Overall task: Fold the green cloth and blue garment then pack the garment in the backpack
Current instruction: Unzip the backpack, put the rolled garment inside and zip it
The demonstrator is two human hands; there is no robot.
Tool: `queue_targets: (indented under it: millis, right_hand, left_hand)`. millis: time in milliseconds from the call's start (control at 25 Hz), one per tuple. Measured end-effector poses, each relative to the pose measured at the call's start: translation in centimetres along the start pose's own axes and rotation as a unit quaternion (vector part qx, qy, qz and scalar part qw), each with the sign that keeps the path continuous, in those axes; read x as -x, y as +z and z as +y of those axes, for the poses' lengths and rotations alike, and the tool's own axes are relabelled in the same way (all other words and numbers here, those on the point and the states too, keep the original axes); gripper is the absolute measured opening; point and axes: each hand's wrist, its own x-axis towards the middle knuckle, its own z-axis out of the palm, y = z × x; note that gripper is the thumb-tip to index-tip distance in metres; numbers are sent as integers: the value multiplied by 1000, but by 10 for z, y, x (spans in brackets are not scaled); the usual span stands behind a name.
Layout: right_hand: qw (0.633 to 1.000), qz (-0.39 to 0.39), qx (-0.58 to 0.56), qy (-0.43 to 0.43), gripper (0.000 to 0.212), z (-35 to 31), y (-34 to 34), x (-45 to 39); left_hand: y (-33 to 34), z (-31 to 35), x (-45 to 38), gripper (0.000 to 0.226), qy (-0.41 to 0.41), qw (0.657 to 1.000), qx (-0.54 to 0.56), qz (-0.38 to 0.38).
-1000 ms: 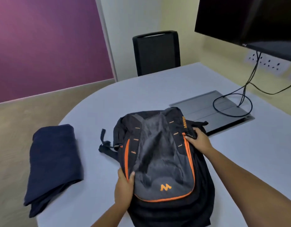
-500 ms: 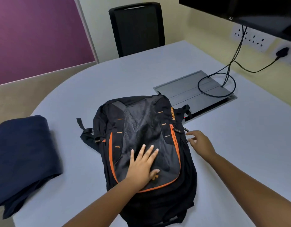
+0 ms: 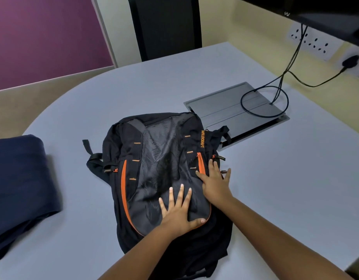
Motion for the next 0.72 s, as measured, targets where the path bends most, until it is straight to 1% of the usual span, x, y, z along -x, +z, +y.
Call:
queue_targets:
  millis: [40, 160, 200, 240, 280, 320, 400, 440, 520, 560, 600, 640, 720]
  right_hand:
    - [1000, 23, -4, 0, 38, 4, -1, 2]
    - [988, 138, -58, 29, 23, 14, -15, -4]
    - [984, 165, -53, 26, 25, 16, -19, -9]
    - [983, 177, -44, 13, 31, 16, -23, -15]
    - [985, 170, -40, -8, 36, 15, -26, -22]
    - [986, 152, -56, -30, 40, 11, -29, -28]
    - [988, 106, -109, -34, 45, 2, -28, -38]
    - [989, 94, -109, -22, 47, -1, -24, -42]
    - [993, 97, -69, -3, 42, -4, -19, -48]
    - [992, 108, -65, 2, 36, -2, -17, -49]
    - [990, 120, -76, 8, 30, 0, -16, -50]
    - [987, 131, -93, 10, 25, 3, -16, -50]
    - [983, 143, -115, 8, 19, 8, -14, -51]
  left_hand:
    - [0, 0, 0, 120, 0, 1000, -7, 0]
    - [1, 1, -1, 116, -3, 1000, -28, 8]
    - [-1, 2, 0, 114, -3, 999, -32, 7]
    - [-1, 2, 0, 113, -3, 999, -35, 8]
    - [0, 1, 0, 111, 0, 999, -48, 18]
    - [0, 1, 0, 106, 14, 996, -74, 54]
    - [-9, -2, -6, 82, 49, 976, -150, 150]
    - [-19, -5, -14, 73, 64, 963, -177, 191]
    - [-59, -13, -33, 68, 77, 938, -218, 260]
    - [-80, -20, -41, 69, 69, 932, -227, 275]
    - [-98, -31, -50, 72, 59, 927, -239, 284]
    - [-110, -43, -57, 75, 42, 931, -249, 263]
    - [-117, -71, -65, 81, 5, 949, -259, 178]
